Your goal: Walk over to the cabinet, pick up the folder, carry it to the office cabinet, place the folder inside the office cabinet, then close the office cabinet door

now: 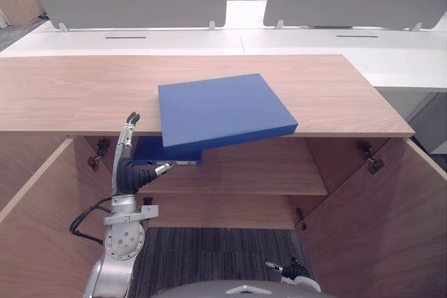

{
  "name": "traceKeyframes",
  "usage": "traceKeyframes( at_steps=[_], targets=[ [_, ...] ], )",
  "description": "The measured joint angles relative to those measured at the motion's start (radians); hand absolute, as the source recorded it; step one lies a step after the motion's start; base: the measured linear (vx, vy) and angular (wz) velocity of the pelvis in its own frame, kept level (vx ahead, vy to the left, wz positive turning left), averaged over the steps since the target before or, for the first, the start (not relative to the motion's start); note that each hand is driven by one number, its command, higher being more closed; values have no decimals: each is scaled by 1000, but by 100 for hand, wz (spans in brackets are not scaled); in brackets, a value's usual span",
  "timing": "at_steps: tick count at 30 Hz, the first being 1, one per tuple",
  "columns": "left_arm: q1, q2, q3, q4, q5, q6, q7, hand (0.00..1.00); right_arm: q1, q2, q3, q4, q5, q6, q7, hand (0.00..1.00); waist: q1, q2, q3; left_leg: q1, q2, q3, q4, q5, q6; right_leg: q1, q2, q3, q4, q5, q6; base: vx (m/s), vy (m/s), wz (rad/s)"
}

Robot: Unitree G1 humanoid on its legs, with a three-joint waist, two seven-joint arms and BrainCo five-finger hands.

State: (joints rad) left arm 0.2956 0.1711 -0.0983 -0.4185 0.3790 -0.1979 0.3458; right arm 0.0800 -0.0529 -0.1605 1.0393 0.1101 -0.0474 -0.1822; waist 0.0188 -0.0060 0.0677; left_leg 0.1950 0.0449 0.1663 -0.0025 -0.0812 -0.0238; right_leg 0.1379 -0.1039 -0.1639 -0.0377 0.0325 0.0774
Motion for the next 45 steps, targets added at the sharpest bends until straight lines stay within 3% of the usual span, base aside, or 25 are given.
traceKeyframes(
  at_steps=[12, 18, 25, 36, 45],
  targets=[
    [-124, 90, -148, -6, 218, -5, 0, 0, -11, -17, 11, 11, 0, 3, 1, 0, -24, 11, -8, 14, -1, 10, -1, -3, -3, 0, 2, 17, 5, -7, -12, -11, 0, -4],
    [-195, 133, -217, 61, 405, 32, -5, 0, -12, -42, 17, 11, 0, 5, 2, 0, -41, 15, -10, 14, -2, 9, -7, -3, -3, 1, 2, 16, -6, -7, -12, 0, 0, 0],
    [-260, 155, -261, 132, 548, 68, -14, 0, -9, -59, 10, 22, 0, 9, 11, 0, -58, 21, -16, 15, -4, 5, -19, -3, -3, 7, 4, 14, -29, 5, -5, 5, 0, 0],
    [-273, 153, -258, 171, 656, 122, -21, 0, 24, -73, -9, 38, 1, 30, 30, 0, -77, 23, -18, 20, -4, 3, -18, -10, -3, 19, 5, 12, -42, 9, -12, -14, -6, 0],
    [-264, 141, -244, 172, 700, 138, -22, 0, 35, -73, -13, 38, 2, 31, 34, 0, -78, 23, -18, 20, -3, 2, -20, -10, -3, 19, 5, 12, -43, 10, -11, -24, -11, 0]
  ],
)
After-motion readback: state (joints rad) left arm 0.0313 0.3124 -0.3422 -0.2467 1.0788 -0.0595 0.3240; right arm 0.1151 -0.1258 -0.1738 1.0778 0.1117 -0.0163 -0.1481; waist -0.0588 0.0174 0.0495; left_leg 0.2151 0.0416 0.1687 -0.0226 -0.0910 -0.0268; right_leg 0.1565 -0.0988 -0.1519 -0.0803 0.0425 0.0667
